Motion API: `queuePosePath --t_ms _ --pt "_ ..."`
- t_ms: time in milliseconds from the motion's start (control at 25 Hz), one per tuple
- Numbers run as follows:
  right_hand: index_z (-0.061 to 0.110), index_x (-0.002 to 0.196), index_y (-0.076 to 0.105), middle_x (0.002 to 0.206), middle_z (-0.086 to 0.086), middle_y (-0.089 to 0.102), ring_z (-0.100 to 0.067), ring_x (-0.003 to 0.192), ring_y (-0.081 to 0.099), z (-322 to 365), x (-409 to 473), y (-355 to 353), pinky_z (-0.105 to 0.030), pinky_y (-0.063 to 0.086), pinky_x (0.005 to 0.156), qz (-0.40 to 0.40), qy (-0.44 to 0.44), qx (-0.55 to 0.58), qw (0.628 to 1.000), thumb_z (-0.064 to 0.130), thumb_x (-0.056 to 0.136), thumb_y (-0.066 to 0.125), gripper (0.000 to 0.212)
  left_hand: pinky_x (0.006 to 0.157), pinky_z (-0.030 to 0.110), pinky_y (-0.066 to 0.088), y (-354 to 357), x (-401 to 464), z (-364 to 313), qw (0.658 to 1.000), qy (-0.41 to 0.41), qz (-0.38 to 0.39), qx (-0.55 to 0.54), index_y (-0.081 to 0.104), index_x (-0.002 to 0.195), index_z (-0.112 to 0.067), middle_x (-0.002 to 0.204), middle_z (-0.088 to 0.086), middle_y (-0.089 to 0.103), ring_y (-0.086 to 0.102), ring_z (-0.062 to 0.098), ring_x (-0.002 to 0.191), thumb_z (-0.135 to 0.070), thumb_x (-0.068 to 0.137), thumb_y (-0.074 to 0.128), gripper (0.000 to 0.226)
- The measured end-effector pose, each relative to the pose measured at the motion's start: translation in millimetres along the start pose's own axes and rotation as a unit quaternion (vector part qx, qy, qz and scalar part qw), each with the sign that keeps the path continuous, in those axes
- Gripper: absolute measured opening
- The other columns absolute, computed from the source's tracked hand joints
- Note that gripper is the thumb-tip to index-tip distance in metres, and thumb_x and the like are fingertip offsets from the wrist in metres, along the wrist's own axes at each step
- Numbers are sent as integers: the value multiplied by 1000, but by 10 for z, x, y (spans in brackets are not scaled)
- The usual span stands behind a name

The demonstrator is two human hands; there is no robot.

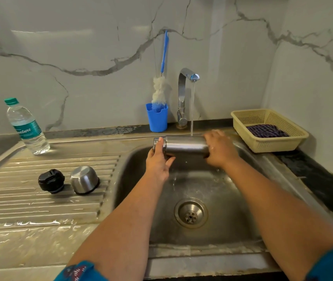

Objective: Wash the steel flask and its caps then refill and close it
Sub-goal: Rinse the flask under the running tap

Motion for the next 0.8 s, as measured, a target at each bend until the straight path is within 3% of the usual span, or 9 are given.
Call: queuePosePath --t_ms 160,240,320,400,480,520,600,680,800 --pt "23 144 32 143 -2 43 -22 134 37 739 59 8 -41 27 115 15 -95 32 995 34 72 78 87 89 39 57 110 -45 107 999 5 17 39 48 139 -13 125 17 62 66 27 106 -32 90 69 56" --pt "23 147 28 150 -6 35 -25 140 29 464 84 30 -47 20 117 44 -40 12 998 60 75 69 90 90 41 58 -67 12 38 999 7 -32 20 47 139 -14 126 17 61 66 29 105 -36 90 69 58" --pt "20 150 23 156 -10 26 -31 143 24 -65 12 45 -51 21 115 81 91 72 990 77 76 50 98 93 46 57 -319 80 -13 995 -11 -96 -9 47 137 -12 120 17 61 64 32 109 -39 91 67 57" --pt "22 149 27 153 -12 31 -32 138 34 -274 -89 136 -49 32 110 111 186 300 929 69 85 46 82 91 47 57 -424 100 31 991 -43 -115 -44 49 134 -10 117 18 59 62 36 112 -38 94 62 51" --pt "29 143 35 143 -11 44 -30 127 46 -101 -44 84 -47 41 105 75 183 491 848 54 92 50 59 81 43 61 -373 82 136 990 -81 -102 -50 47 135 -8 124 23 56 65 39 107 -38 97 58 50" --pt "33 142 36 142 -9 43 -29 127 46 -15 21 -29 -48 43 104 31 165 527 833 48 93 52 54 76 40 61 -341 87 188 990 -96 -95 -41 45 138 -8 126 25 55 66 39 102 -39 99 56 51" --pt "34 141 41 149 -5 35 -26 133 39 178 97 -275 -45 42 106 -33 108 500 859 40 93 56 50 73 37 59 -344 133 251 989 -113 -93 -29 42 141 -5 130 27 52 67 39 99 -41 101 52 55" --pt "30 140 48 148 -4 41 -16 127 43 365 103 -383 -26 42 103 -46 47 450 891 33 90 64 53 76 42 59 -427 186 247 986 -118 -111 -34 42 141 -4 134 26 47 62 40 110 -43 99 53 58" --pt "16 123 64 118 -4 65 -6 102 57 408 22 -425 3 40 77 -98 21 404 909 30 75 79 52 79 46 60 -535 227 225 982 -125 -139 -40 43 139 -7 130 24 45 58 41 115 -43 96 60 59"
Point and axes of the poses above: each hand's wrist, its own x-axis towards the middle knuckle, its own y-axis out of the palm, z = x × y, the point moved 8 cm from there along x, towards the middle knuckle
